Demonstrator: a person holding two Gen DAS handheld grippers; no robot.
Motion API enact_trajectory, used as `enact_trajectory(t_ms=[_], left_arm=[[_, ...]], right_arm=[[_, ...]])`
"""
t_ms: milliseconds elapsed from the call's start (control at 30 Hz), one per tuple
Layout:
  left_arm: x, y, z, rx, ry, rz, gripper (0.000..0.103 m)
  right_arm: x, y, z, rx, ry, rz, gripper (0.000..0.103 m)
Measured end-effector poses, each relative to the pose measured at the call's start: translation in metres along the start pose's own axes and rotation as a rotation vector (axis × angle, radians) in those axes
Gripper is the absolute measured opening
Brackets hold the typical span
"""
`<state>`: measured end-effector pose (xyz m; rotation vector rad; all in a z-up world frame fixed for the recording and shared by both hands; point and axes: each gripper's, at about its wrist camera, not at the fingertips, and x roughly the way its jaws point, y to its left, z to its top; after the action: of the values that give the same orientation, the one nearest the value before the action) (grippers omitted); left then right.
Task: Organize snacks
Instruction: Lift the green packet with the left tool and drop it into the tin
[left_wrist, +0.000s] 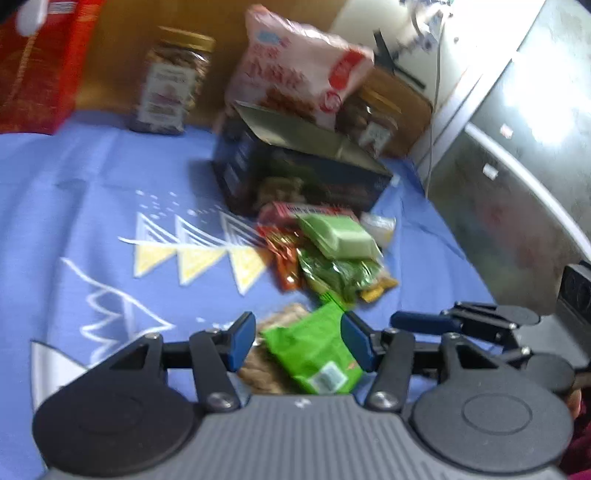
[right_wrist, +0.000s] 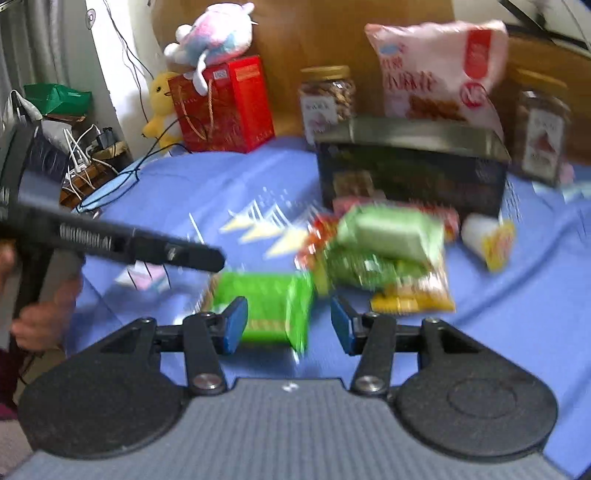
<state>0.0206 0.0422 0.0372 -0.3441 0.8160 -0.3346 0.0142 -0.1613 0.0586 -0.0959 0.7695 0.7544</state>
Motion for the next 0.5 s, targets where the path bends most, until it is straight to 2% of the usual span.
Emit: enact_trajectory(t_ms=[100,167,233,333,367,400,467,500], left_arm=[[0.006,-0.006,-0.002,-0.016,0.024,0.014,0.053],[0.004,-0.003,-0.006,-0.044,0.036,0.009,0.053],[0.005,-0.003,-0.011,-0.071,0.045,0.013,0.053],[0.007,-0.006,-0.016,-0.093,0.047,-0.003,0.05],[0.009,-0.008,-0.016,-0.099,0.054,-0.01,0.049],[0.011,-0.012,-0.017,-0.098,0.054,-0.013,0.045],[0.017,-0.019,-0.018,-0.082,0.08,-0.031,0.028],[0.018,-0.022,-0.017,-0.084,0.09,-0.048,0.028]], right_arm=[[0.005,0.0,-0.012,0.004,0.017,0.044,0.061],[0.008,0.005,-0.014,-0.042,0.015,0.055,0.069],[0.013,0.006,-0.017,-0.078,0.014,0.059,0.069],[0.02,0.004,-0.017,-0.087,0.026,0.124,0.067],[0.021,0.003,-0.02,-0.091,0.043,0.152,0.06],[0.023,0.003,-0.023,-0.096,0.06,0.17,0.059],[0.023,0.008,-0.028,-0.132,0.036,0.136,0.042],[0.022,0.01,-0.029,-0.149,0.03,0.11,0.042]])
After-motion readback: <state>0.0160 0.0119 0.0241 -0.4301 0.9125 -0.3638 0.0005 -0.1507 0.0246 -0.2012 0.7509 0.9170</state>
